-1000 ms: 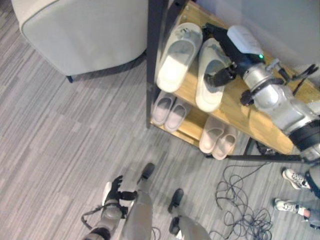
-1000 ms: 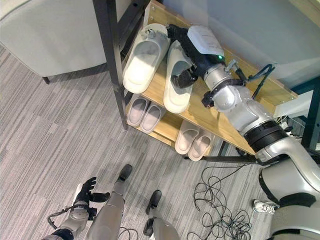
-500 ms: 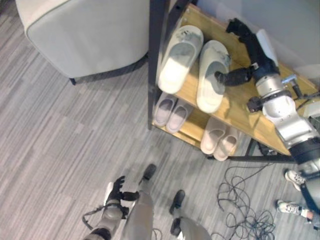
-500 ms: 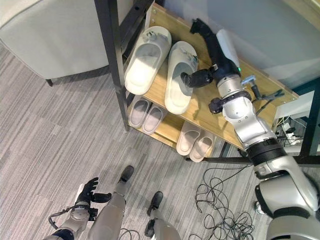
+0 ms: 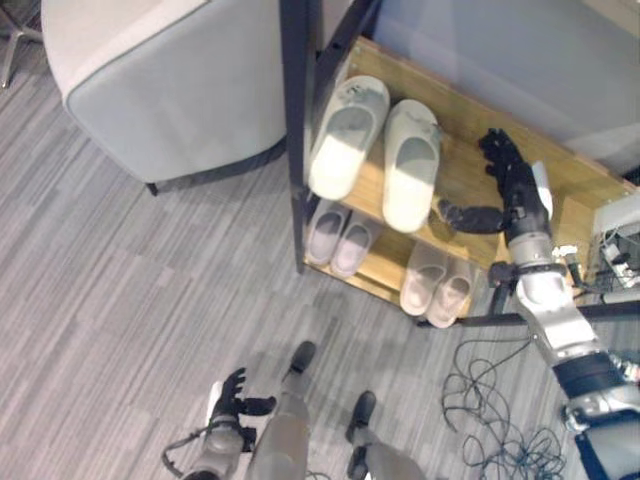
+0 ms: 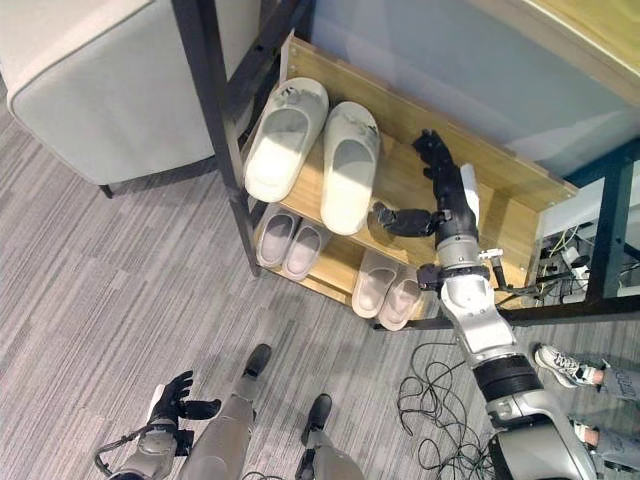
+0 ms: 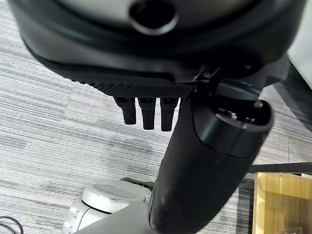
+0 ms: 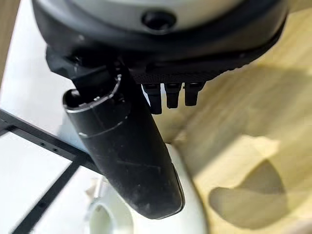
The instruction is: Arrange the slippers neatly on the shoe rack.
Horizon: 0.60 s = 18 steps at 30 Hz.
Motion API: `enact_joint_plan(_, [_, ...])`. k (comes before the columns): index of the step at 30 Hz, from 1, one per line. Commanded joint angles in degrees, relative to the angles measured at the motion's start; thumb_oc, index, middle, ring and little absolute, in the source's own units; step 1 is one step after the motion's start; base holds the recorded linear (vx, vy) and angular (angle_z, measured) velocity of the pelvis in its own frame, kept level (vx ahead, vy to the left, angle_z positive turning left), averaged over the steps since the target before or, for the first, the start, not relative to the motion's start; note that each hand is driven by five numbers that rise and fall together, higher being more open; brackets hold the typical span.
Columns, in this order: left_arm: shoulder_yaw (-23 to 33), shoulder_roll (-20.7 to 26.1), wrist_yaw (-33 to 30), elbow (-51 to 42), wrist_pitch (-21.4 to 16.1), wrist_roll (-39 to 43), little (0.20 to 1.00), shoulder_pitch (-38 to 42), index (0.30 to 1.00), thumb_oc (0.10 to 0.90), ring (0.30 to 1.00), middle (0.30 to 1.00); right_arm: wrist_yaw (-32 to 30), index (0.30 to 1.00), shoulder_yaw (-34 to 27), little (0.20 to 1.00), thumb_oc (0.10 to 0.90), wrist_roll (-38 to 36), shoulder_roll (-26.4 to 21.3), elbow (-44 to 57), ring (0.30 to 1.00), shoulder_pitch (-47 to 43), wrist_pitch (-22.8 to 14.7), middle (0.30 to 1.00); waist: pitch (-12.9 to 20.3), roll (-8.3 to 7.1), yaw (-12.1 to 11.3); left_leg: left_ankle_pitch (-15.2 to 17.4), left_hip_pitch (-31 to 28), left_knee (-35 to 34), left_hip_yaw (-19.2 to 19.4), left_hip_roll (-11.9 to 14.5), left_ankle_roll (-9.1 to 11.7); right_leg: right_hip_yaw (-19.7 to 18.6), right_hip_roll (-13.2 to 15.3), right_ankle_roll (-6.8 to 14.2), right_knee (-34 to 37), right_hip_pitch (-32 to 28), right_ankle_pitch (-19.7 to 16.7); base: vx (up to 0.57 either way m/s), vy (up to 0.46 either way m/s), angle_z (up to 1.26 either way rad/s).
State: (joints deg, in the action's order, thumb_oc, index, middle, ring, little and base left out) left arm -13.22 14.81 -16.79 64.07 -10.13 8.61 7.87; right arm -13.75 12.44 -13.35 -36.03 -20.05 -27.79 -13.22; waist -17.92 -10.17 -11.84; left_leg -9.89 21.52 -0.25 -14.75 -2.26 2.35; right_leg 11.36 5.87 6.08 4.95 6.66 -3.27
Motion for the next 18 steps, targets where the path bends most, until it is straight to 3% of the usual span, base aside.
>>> enact_joint_plan(1, [-0.99,-1.98,1.12,3.27,-0.75,-1.08,0.9,-2.12,0.9,0.8,0.9,0.9,0.24,0.9,-1.2,0.9,0.8,3.88,-0.84,4.72,0.9,-1.66,-4.15,0.9,6.35,-1.15,0.98,10.66,-9.59,-2.35,0.77,1.21,-2.25,-2.18,0.37,2.34,-4.12,-3.56,5.89,0.0,0.0,0.0])
enact_joint_plan(12, [0.55,-1.92,1.75,3.95,-0.49,-1.77,0.9,-3.61,0.9,0.8,0.9,0.9,3.79,0.9,0.57,0.9,0.8,6.21,1.06,10.53,0.9,3.25,-3.14,0.9,7.85,-1.03,1.86,10.9,-11.55,-2.93,1.2,1.5,-2.2,-2.46,0.26,1.97,-4.34,-4.62,6.55,0.0,-0.004,-0.02])
enact_joint_plan(18, [1.52,-1.81,1.62,4.14,-0.21,-1.96,0.9,-4.73,0.9,0.8,0.9,0.9,2.71,0.9,-0.84,0.9,0.8,6.11,5.43,11.57,0.9,6.37,-3.17,0.9,8.04,-0.3,2.09,11.03,-12.41,-3.06,1.62,1.7,-2.33,-2.76,0.29,1.77,-4.58,-4.98,6.68,0.01,-0.002,-0.02])
